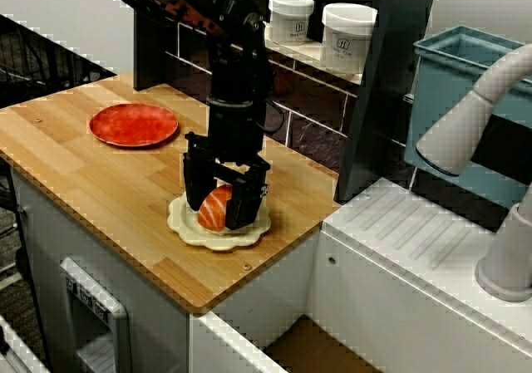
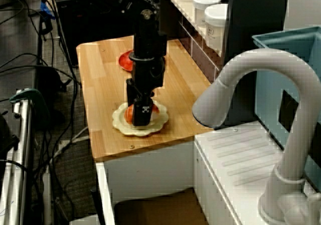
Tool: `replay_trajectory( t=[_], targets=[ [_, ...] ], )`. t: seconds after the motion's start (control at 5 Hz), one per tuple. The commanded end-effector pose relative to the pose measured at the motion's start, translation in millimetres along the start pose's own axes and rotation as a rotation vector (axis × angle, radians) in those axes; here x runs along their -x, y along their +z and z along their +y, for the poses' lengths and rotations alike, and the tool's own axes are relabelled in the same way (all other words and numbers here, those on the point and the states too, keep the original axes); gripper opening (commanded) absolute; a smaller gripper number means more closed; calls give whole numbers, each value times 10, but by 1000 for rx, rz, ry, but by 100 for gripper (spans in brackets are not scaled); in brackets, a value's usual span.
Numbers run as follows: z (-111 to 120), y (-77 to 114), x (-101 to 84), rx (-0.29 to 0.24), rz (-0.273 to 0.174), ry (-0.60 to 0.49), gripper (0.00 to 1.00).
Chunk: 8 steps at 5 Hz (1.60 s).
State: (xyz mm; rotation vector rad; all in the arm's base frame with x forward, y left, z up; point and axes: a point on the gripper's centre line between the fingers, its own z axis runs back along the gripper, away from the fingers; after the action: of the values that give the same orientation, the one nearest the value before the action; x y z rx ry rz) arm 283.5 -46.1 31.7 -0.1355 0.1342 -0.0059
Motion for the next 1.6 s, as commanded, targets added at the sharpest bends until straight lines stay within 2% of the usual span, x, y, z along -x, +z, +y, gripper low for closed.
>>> replay_trajectory(
  t=[0.0, 0.2, 0.6, 0.8, 1.0, 1.2, 1.4],
  targets=[
    [-10, -134, -25, -18, -61, 57, 0],
    [3, -112, -20, -16, -48, 53, 0],
    [157, 452, 86, 58, -58, 51, 0],
    [296, 631, 115, 65, -80, 52, 0],
    [489, 718, 102, 54, -103, 70, 0],
    [669, 804, 85, -19, -149, 89, 0],
    [864, 885, 86, -58, -196, 116, 0]
  ],
)
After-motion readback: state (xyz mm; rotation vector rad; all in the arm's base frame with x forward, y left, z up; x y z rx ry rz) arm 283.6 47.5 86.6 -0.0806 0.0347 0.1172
